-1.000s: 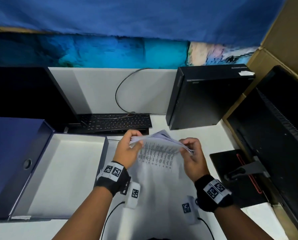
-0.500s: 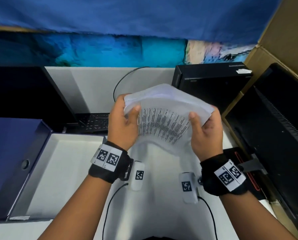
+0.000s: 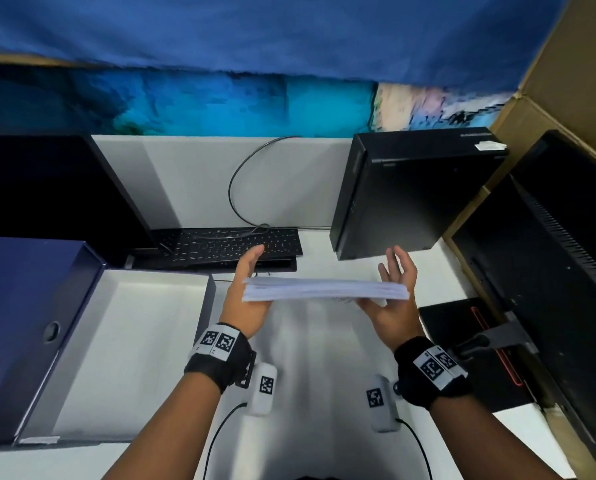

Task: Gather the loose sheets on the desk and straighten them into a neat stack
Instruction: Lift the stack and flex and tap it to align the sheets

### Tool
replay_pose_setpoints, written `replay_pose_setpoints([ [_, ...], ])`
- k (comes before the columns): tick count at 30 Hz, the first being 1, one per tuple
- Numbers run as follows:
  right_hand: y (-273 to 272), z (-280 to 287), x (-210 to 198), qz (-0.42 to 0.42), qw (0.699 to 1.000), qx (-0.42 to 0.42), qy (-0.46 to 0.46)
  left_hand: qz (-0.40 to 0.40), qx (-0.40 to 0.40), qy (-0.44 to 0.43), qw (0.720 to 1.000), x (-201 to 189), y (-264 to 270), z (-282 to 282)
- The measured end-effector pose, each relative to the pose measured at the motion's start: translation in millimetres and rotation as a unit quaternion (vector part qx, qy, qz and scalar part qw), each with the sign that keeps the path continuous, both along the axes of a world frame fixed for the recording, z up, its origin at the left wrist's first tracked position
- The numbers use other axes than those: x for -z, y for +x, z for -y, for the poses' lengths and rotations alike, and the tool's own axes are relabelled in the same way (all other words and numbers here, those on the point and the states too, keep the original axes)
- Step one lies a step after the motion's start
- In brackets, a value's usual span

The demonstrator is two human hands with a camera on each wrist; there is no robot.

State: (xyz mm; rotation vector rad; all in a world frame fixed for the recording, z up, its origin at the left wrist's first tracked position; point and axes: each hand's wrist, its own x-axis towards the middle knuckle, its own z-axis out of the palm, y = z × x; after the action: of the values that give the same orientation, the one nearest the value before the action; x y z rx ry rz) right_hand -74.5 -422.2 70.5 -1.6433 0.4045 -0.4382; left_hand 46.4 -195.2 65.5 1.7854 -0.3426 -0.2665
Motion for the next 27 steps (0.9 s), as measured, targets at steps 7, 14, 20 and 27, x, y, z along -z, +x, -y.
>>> replay_pose_setpoints([
  [7, -8, 8, 15, -0.058, 0.991, -0.058, 0.107, -0.063, 0.013, -0.001, 0.998, -2, -7, -4],
  [14, 0, -2, -13, 0.000, 0.997, 0.055, -0.050, 0.084, -0.005, 0.045, 0.995, -37, -16, 16],
  [20, 2, -29, -5, -0.024, 0.998, 0.025, -0.057, 0.052, 0.015, 0.030, 0.998, -30, -37, 37],
  [27, -6, -26, 1, -0.065, 0.997, 0.041, -0.025, 0.001, -0.013, 0.039, 0.999, -14, -45, 25],
])
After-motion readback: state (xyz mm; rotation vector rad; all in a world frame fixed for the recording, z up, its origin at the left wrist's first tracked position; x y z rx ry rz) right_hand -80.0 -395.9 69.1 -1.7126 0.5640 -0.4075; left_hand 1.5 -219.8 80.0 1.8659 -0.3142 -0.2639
